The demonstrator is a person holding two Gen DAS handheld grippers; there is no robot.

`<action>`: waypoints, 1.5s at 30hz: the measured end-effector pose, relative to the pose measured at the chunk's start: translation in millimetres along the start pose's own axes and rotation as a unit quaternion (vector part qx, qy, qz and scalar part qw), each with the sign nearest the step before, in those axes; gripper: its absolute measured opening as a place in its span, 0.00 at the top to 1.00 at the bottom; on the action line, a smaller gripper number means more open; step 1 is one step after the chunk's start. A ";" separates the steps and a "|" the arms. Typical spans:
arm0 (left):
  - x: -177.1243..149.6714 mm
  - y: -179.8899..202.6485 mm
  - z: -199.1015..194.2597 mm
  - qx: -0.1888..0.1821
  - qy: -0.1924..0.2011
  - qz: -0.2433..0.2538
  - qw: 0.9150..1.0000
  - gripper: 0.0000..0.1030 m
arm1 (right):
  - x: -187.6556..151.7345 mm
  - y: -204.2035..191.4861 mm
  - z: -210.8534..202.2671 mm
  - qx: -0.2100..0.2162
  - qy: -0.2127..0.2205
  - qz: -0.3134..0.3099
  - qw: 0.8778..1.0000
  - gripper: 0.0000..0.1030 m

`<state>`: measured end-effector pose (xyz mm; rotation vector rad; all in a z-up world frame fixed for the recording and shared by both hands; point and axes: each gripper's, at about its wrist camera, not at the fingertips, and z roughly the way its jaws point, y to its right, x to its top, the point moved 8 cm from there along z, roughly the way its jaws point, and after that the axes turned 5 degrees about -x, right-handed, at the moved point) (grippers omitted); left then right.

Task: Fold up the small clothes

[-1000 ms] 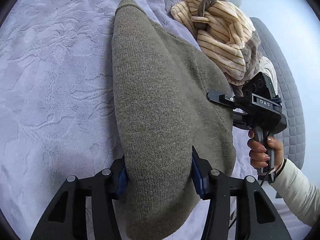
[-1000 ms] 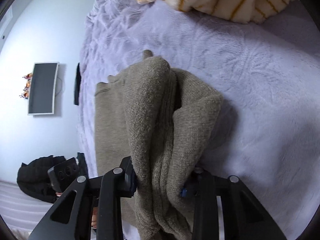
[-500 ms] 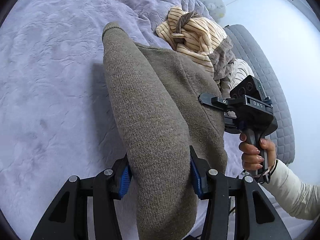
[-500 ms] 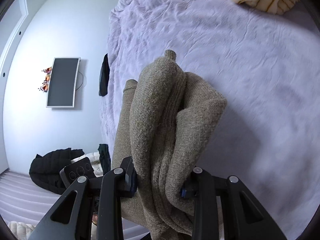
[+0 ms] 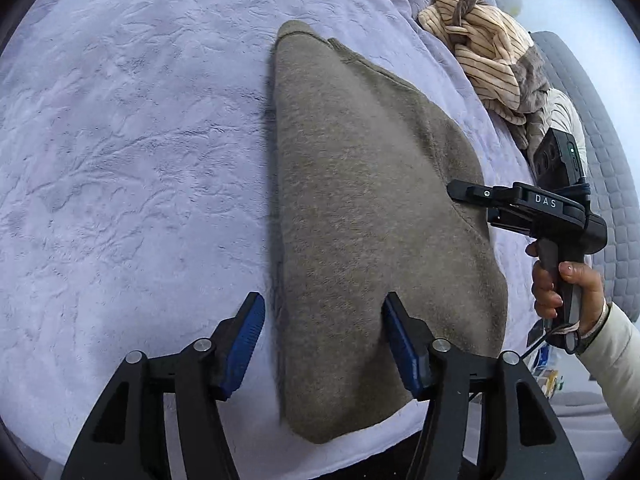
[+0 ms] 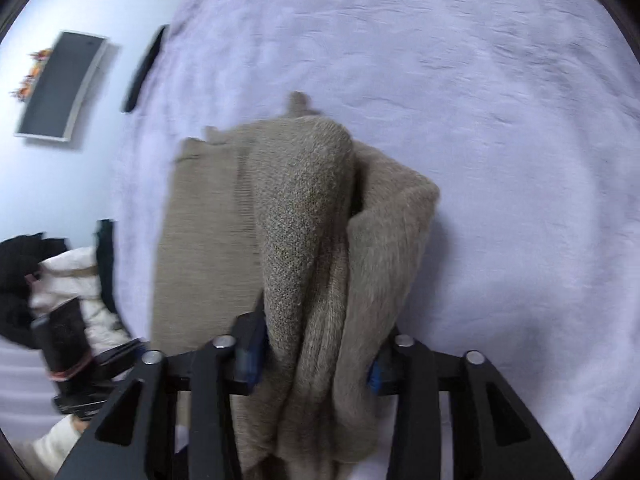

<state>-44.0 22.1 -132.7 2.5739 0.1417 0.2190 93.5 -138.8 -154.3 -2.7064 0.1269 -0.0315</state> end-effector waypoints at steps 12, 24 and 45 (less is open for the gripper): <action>6.9 31.5 -27.3 0.104 0.027 0.045 0.993 0.04 | -37.3 -2.6 -58.4 -0.097 0.036 0.048 0.993 0.25; -0.6 39.0 -36.8 0.213 0.013 0.050 0.976 0.01 | -104.7 -42.7 -73.6 -0.150 0.032 0.050 0.987 0.13; -15.0 55.4 -45.2 0.200 0.010 0.052 0.978 0.01 | -129.6 -56.0 -89.9 -0.201 0.050 0.056 0.977 0.11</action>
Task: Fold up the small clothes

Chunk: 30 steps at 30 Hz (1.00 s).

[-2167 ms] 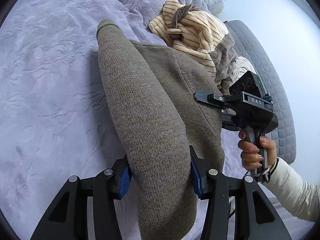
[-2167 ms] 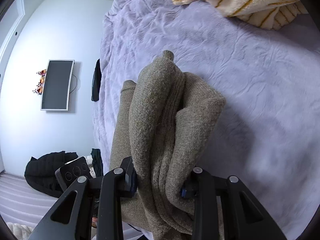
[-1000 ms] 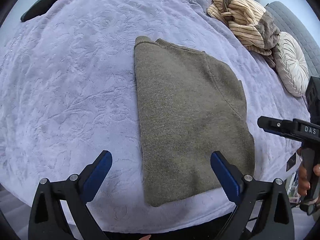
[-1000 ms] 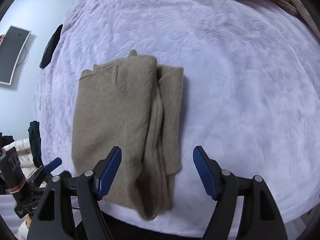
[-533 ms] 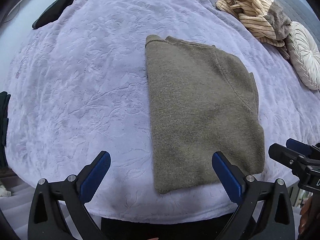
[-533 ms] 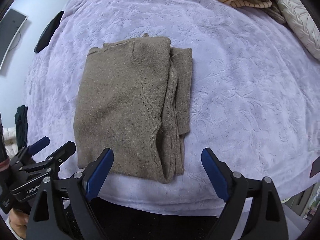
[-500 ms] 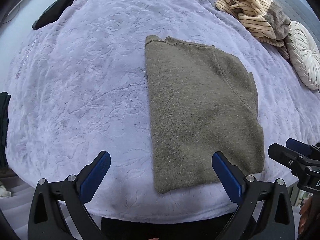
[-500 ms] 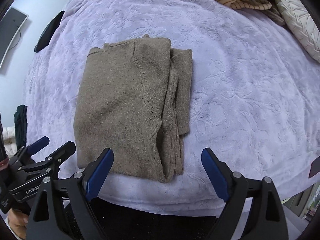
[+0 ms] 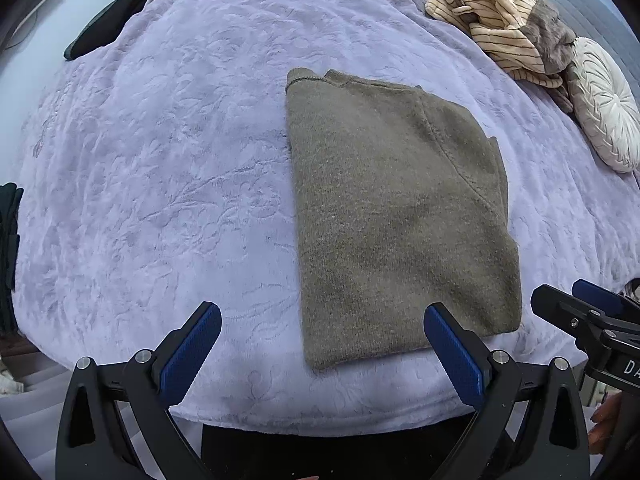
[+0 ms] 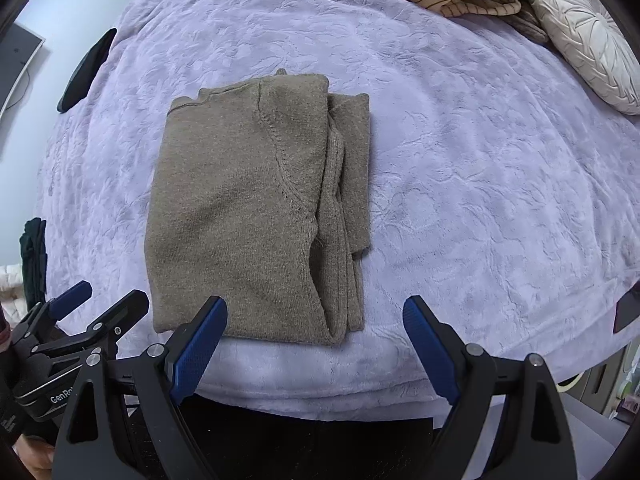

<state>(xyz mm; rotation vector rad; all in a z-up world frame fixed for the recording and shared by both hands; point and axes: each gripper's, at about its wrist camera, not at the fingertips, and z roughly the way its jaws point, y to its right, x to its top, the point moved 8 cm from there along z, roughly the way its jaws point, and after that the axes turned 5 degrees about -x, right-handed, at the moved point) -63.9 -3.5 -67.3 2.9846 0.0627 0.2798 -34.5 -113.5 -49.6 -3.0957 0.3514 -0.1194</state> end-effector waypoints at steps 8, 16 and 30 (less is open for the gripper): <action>-1.6 -1.3 -3.3 0.008 -0.002 0.003 1.000 0.01 | -1.2 -1.2 -1.6 -0.006 -0.003 0.001 1.000 0.11; -2.8 -3.7 -5.7 0.010 -0.002 0.001 1.000 0.01 | -4.0 -4.2 -2.6 -0.012 -0.003 -0.003 1.000 0.11; -3.1 -6.9 -6.9 0.015 -0.005 0.002 1.000 0.01 | -3.5 -3.8 -6.1 -0.019 -0.002 -0.004 1.000 0.11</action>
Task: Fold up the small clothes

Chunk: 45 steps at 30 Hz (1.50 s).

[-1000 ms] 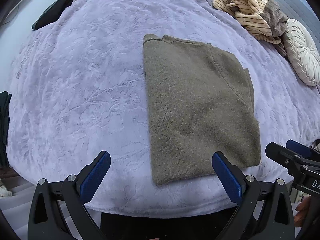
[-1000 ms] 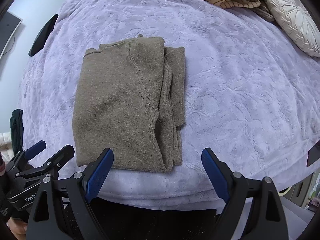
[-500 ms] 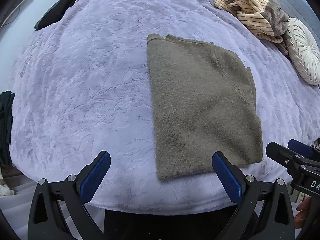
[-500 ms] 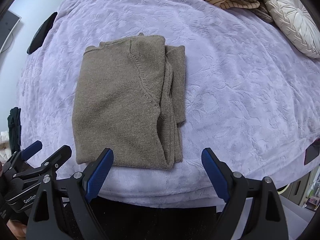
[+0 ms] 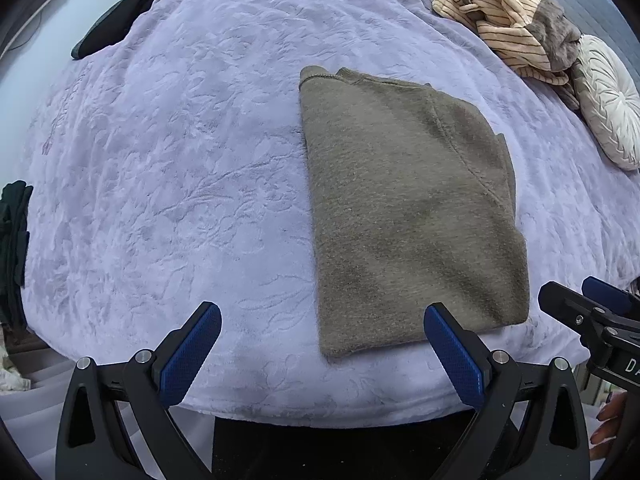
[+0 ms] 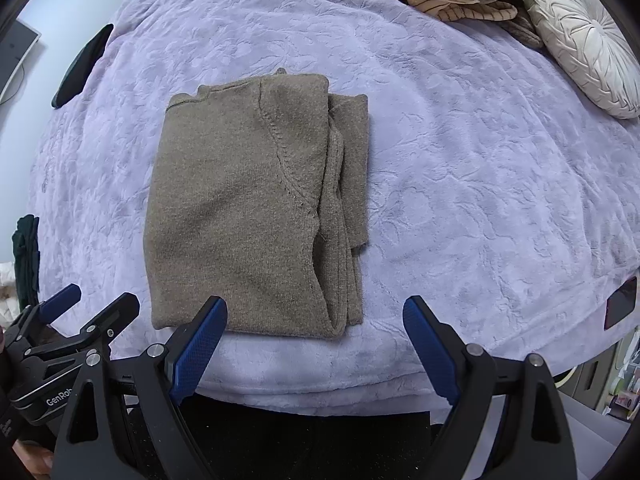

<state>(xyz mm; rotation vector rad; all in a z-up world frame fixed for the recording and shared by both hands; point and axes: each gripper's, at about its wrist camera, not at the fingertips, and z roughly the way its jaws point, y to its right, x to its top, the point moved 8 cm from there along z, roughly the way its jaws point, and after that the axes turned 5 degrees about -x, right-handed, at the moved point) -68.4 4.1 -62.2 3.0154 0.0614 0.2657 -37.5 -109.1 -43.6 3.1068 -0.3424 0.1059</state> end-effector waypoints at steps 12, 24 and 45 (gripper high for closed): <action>2.4 -3.1 -4.0 0.006 0.007 0.003 1.000 0.02 | -1.4 -2.1 -1.7 -0.012 0.004 -0.003 1.000 0.11; -3.5 -0.1 -1.5 0.002 -0.001 0.007 1.000 0.01 | -5.4 -4.1 -2.1 -0.023 0.002 -0.004 1.000 0.11; -7.6 2.6 -5.2 0.008 0.007 0.011 1.000 0.01 | -14.1 -5.2 -3.0 -0.031 -0.004 -0.008 0.999 0.11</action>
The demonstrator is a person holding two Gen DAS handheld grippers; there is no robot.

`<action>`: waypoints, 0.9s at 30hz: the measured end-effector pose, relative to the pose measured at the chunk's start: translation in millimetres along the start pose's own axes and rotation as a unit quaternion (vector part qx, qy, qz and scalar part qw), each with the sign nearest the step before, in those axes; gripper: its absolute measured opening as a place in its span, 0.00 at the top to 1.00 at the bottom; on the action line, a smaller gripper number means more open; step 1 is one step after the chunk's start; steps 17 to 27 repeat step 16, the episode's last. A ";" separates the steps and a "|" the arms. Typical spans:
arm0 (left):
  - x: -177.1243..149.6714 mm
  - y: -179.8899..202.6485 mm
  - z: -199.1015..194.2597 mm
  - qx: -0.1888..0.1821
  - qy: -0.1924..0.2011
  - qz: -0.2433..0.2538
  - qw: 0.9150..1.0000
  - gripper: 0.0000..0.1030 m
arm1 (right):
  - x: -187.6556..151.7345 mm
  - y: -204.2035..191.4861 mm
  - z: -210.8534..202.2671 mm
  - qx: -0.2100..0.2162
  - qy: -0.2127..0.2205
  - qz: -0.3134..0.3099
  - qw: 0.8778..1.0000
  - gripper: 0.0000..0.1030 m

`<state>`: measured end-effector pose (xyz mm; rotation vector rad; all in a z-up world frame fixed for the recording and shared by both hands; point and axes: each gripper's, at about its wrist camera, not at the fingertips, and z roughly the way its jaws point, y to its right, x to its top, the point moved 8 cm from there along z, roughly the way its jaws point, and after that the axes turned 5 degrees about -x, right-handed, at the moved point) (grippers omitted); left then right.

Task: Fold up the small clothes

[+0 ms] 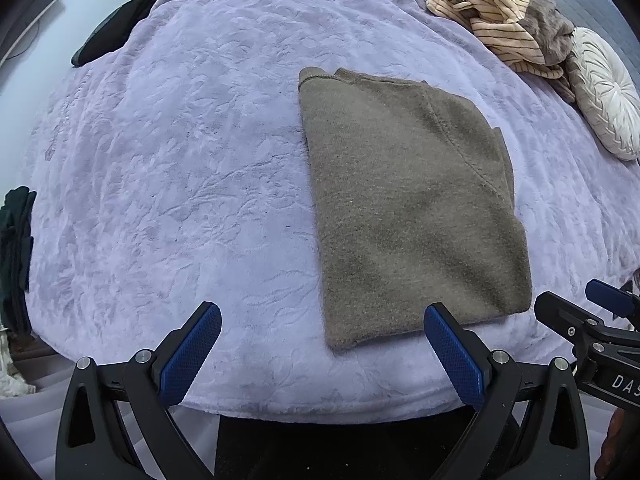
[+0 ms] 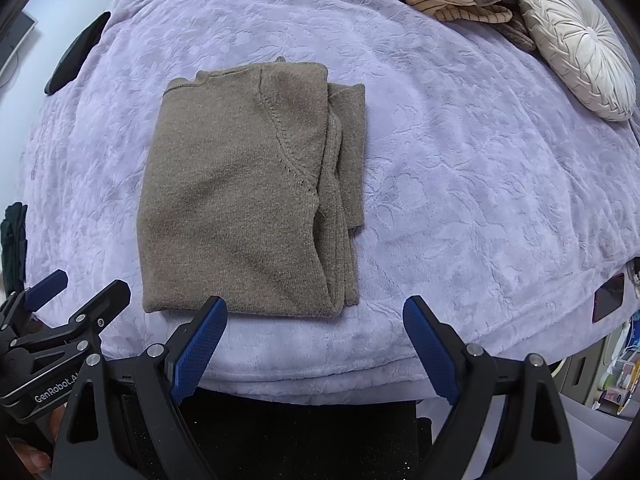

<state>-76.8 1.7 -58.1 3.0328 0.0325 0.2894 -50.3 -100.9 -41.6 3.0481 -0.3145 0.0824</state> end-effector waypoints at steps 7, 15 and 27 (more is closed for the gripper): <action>-1.0 -1.9 0.4 -0.002 0.000 -0.006 1.000 0.01 | -1.0 1.4 -1.3 -0.003 0.002 0.000 1.000 0.11; 1.4 4.0 -4.1 -0.011 0.016 0.011 1.000 0.02 | -2.4 2.1 -1.6 -0.003 0.001 -0.001 1.000 0.11; 1.7 4.6 -4.2 -0.013 0.015 0.011 1.000 0.02 | -2.6 1.9 -1.5 -0.003 0.001 -0.001 1.000 0.11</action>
